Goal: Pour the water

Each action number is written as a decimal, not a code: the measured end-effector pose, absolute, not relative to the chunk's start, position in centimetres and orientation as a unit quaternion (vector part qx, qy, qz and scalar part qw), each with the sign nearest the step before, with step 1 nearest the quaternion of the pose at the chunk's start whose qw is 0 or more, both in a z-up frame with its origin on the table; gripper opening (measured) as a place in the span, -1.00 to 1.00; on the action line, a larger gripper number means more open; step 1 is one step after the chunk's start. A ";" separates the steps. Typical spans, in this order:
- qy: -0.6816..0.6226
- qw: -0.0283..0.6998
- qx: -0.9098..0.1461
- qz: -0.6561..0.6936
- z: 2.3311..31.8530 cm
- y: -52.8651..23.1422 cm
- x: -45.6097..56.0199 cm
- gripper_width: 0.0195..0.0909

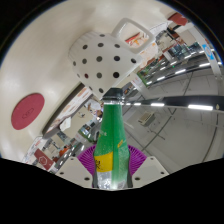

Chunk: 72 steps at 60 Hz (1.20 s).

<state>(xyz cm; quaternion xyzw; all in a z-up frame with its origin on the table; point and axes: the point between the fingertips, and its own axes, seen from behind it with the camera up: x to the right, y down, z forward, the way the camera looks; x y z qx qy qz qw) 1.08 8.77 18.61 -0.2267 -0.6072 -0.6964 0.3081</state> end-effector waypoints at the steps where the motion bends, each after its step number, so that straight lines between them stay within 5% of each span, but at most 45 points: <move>1: -0.607 0.307 -0.220 -0.699 18.7 9.2 -0.1 -0.46; 19: -0.614 0.322 -0.218 -0.687 20.0 9.4 -0.9 -0.46; 33: -0.368 0.607 -0.513 -0.483 24.3 8.3 1.0 -0.45; 40: -0.161 0.705 -0.651 -0.232 22.0 7.2 3.9 -0.46; 49: -0.014 0.678 -0.734 0.040 13.7 8.4 3.5 -0.46; 56: 0.006 0.655 -0.751 0.083 10.2 8.8 4.5 -0.46; 72: -0.043 0.645 -0.760 0.064 8.2 8.4 4.1 -0.43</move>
